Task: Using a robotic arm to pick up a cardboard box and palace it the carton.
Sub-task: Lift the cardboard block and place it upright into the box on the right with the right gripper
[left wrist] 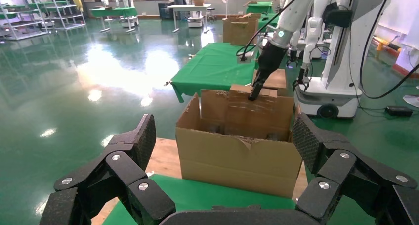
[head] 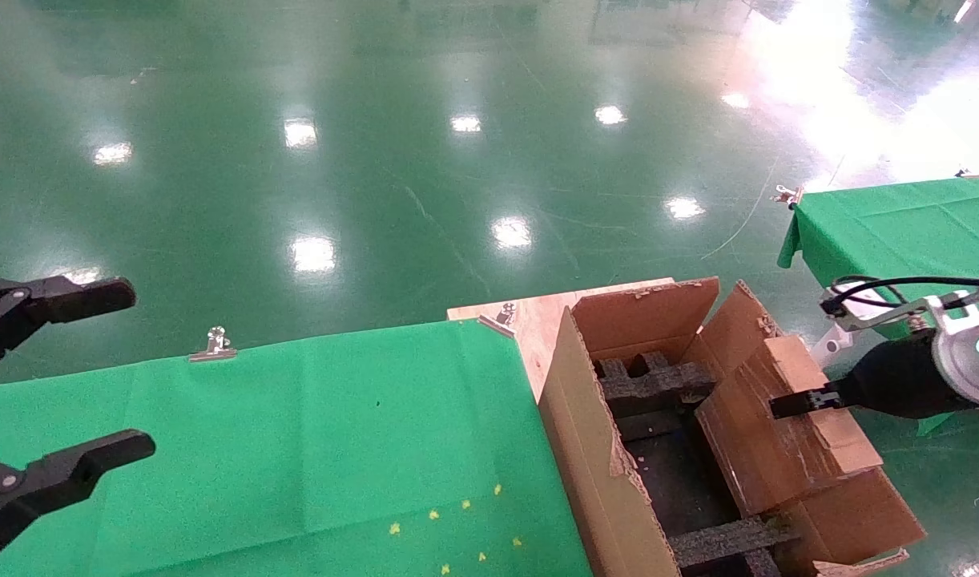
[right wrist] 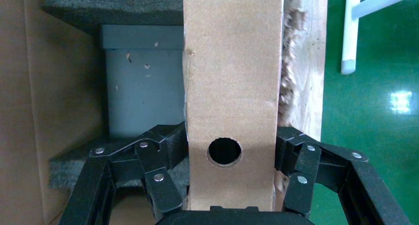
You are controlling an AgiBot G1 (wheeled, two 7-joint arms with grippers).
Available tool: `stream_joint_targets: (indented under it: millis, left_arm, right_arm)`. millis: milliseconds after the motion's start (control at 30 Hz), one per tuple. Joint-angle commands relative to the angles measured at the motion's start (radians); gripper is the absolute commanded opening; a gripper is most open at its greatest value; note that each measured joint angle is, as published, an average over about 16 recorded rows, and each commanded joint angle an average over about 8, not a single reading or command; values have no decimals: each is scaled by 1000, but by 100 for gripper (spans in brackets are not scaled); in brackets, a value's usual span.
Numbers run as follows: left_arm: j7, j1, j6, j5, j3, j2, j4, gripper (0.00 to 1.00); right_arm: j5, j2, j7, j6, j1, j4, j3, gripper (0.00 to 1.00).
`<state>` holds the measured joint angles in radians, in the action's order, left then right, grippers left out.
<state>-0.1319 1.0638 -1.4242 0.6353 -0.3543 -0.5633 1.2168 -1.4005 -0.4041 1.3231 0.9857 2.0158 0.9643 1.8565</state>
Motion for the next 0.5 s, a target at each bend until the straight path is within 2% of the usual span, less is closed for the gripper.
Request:
stream_joint_targets:
  millis: [33,500]
  left_arm:
    - [0,0,0,0,0,0,0,100]
    - [0,0,0,0,0,0,0,100]
  right_arm:
    - [7,-15,1,-21,-21,-12,4,0]
    - [70,-156,-18,-142,-195,-168,17,0]
